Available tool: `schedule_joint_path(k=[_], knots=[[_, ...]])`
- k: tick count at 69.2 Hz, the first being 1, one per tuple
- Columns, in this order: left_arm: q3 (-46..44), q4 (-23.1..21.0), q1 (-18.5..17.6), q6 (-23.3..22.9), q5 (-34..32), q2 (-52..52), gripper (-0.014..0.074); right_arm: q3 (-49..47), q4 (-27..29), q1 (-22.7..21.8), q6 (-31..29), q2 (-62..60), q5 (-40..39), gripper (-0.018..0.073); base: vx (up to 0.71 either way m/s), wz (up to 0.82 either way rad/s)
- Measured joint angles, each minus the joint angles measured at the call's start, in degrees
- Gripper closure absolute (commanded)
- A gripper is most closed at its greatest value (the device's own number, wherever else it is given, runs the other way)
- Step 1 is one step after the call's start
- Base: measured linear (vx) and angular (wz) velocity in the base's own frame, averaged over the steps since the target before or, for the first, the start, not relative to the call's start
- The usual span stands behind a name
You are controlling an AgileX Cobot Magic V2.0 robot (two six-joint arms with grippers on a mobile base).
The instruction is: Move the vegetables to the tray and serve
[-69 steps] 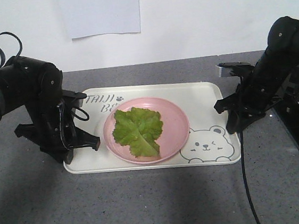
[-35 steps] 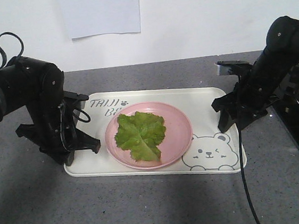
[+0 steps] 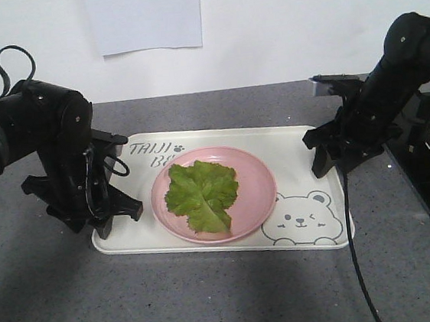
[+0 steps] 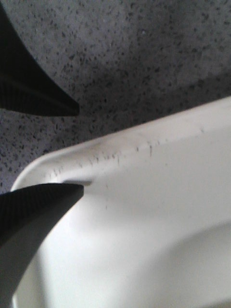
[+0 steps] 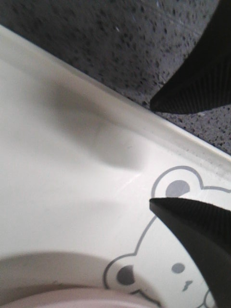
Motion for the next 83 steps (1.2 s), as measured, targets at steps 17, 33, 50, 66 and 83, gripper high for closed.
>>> schedule_joint_path(k=[17, 33, 50, 66, 83], knots=[[0.00, 2.06, 0.00, 0.00, 0.05, -2.90, 0.0261, -6.49, 0.09, 0.00, 1.84, -4.15, 0.19, 0.0288, 0.00, 0.00], [0.00, 2.27, 0.00, 0.00, -2.64, -8.67, 0.0323, -7.75, 3.99, 0.00, 0.50, -10.03, -0.10, 0.0575, 0.00, 0.00], [0.00, 0.87, -0.30, -0.25, -13.81, -20.75, 0.0553, -7.75, 7.57, 0.00, -3.97, -18.04, -1.19, 0.0565, 0.00, 0.00], [0.00, -0.58, -0.47, -0.25, -19.20, -33.97, 0.0603, -7.75, 9.02, 0.00, -8.80, -29.19, -4.21, 0.0565, 0.00, 0.00], [0.00, -2.13, -0.47, 0.03, -22.43, -44.29, 0.0603, -7.80, 11.75, 0.00, -13.36, -38.91, -7.81, 0.0565, 0.00, 0.00]])
